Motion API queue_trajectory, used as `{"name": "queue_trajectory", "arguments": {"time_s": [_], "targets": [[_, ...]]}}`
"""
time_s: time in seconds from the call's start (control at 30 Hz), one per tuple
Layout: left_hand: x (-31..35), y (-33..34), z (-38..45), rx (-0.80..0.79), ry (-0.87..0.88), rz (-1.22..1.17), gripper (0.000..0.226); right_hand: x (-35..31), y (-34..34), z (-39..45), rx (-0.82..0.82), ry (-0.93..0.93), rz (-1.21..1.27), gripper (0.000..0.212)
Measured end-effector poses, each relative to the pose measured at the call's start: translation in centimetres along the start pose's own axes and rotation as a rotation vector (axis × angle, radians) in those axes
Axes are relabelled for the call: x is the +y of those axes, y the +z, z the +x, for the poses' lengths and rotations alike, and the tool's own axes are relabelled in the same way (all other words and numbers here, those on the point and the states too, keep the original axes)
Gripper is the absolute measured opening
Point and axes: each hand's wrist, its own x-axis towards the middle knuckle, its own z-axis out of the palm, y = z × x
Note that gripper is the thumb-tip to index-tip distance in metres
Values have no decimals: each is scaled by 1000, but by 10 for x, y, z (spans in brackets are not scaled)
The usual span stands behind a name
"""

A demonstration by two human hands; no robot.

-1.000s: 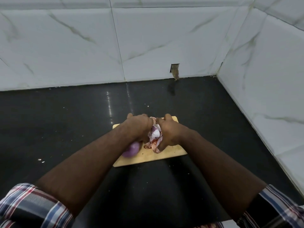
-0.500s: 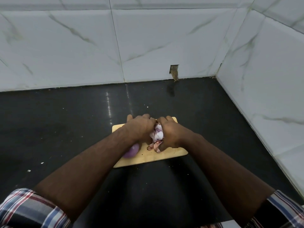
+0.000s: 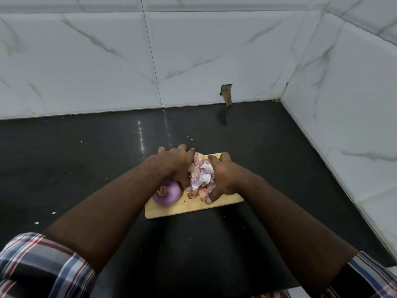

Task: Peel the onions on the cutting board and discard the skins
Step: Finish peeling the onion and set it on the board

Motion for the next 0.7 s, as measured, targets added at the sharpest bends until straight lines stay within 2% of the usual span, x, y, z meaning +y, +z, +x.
{"name": "queue_trajectory", "arguments": {"time_s": [0.13,0.27,0.4,0.53,0.63,0.7], "targets": [[11,-2,-1,-6,27,16,98,-6,-1,4,49,-32,32,132],[21,-3,-5,-19,77,41,85,-9,0,5,69,-87,35,106],[18,-2,-4,-19,92,2,87,-8,1,4,81,-122,39,96],[15,-1,-8,-28,89,-6,105,-7,-2,2,69,-117,39,99],[20,11,-13,40,101,63,113,-8,1,2,66,-112,46,100],[22,16,-13,104,100,83,105,-9,3,3,70,-111,24,100]]}}
